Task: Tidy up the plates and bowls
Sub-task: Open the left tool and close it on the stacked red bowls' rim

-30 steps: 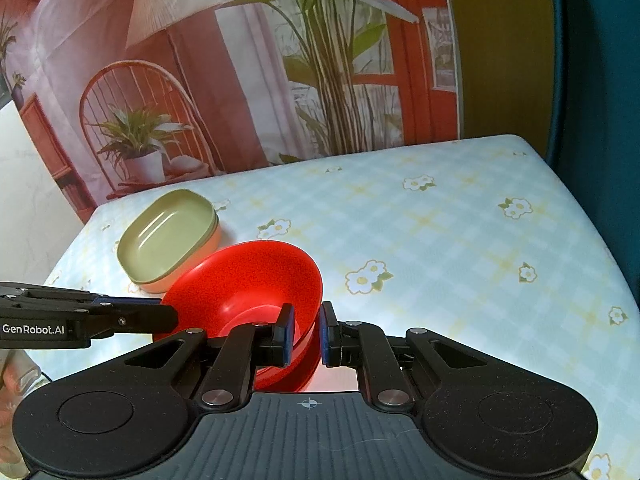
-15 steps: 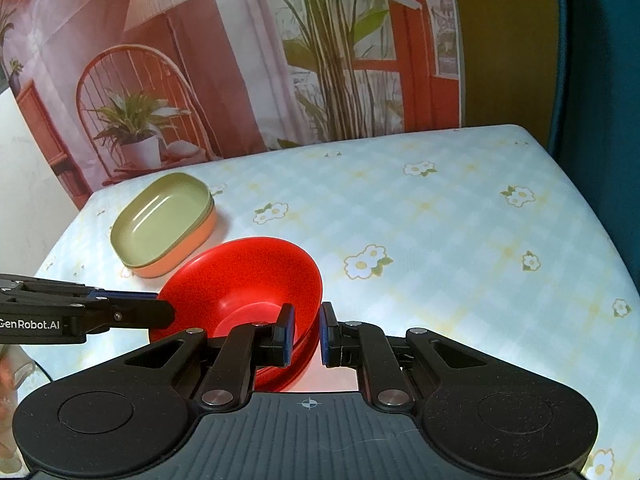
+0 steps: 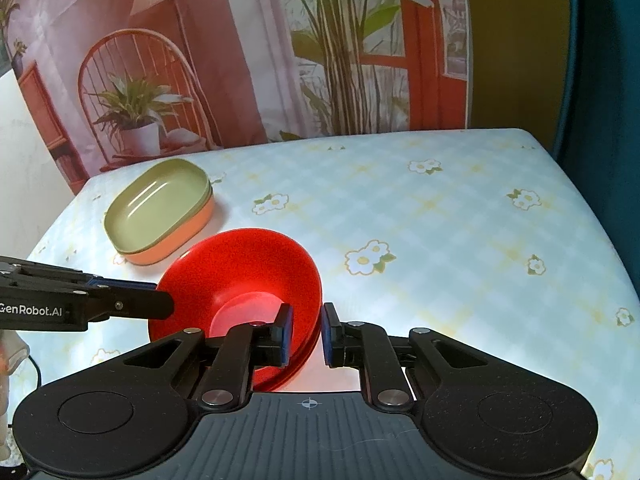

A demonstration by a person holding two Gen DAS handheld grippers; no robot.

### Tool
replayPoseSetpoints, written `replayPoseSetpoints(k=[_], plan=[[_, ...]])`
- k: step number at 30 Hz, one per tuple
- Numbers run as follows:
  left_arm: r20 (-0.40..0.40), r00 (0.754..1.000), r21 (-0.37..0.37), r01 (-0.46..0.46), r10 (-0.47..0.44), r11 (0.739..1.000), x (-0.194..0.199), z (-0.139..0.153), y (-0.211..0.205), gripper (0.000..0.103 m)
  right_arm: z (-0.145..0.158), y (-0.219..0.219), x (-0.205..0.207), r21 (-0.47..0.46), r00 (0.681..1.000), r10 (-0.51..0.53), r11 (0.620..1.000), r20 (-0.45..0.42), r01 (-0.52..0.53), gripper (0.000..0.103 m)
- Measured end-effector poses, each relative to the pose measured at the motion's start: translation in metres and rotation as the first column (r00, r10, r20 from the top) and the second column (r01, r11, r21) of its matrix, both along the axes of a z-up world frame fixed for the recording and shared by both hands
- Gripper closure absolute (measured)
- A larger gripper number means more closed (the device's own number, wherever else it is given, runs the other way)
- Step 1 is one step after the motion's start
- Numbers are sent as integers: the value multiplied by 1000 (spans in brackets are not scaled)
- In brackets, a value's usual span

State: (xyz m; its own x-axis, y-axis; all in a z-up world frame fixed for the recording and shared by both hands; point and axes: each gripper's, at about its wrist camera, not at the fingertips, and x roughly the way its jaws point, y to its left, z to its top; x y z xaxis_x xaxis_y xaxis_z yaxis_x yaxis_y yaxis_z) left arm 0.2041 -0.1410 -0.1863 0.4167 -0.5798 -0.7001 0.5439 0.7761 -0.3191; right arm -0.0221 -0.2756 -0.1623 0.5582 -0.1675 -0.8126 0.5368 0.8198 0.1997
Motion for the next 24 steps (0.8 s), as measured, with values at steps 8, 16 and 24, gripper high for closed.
replayPoseSetpoints(k=[8,16,24], plan=[[-15,1000,-2,-12,12,1000,1,-3,3,81,-5,-1,0,3,1000,-5,1000,-7,5,84],[-33,999,-7,-15,15,1000,3,-8,1,73,-16,-3,-1,28,1000,-11,1000,-19,11,83],[-55,998,-14,-9,8,1000,7,-15,-2,73,-22,-2,1,54,1000,-10,998,-12,11,83]])
